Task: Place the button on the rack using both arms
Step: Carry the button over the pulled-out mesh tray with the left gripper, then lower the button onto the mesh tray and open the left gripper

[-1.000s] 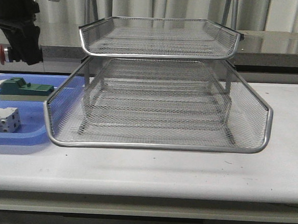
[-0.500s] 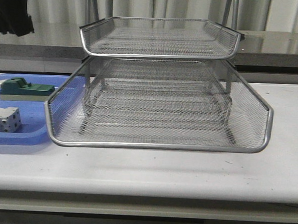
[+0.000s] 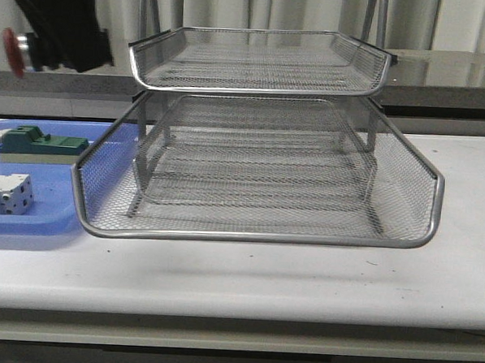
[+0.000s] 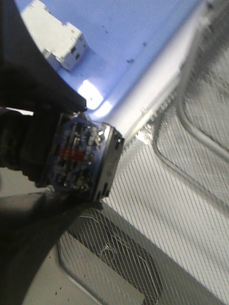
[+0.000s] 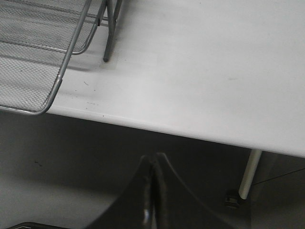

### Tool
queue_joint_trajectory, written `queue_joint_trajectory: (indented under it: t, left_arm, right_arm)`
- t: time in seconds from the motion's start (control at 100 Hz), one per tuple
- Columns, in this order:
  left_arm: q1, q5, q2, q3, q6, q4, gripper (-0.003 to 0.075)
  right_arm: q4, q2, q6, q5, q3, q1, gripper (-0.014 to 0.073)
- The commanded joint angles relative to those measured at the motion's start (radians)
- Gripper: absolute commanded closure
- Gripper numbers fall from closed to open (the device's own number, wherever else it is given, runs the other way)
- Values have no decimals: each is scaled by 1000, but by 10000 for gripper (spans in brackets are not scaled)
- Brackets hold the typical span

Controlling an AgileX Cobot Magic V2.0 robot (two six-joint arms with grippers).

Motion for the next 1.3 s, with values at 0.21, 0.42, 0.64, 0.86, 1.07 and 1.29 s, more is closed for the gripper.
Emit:
queue_joint_trajectory:
  t: [0.21, 0.42, 0.64, 0.86, 1.07, 1.29]
  left_arm:
    - [-191, -146, 6, -22, -13, -45, 740]
    - [-247, -305, 82, -24, -13, -45, 740]
    - [-247, -344, 149, -26, -13, -45, 738]
    - [-247, -340, 169, -26, -13, -43, 512]
    - [-247, -340, 169, -26, -13, -43, 230]
    - [-247, -335, 169, -31, -13, -43, 225]
  right_arm:
    - [-9, 6, 0, -60, -34, -4, 664]
    - [-9, 6, 0, -60, -34, -4, 664]
    - [-9, 6, 0, -60, -34, -4, 664]
    - [-9, 6, 0, -60, -34, -4, 664]
    - [-9, 6, 0, -60, -34, -4, 664]
    - [-9, 6, 0, -60, -34, -4, 664]
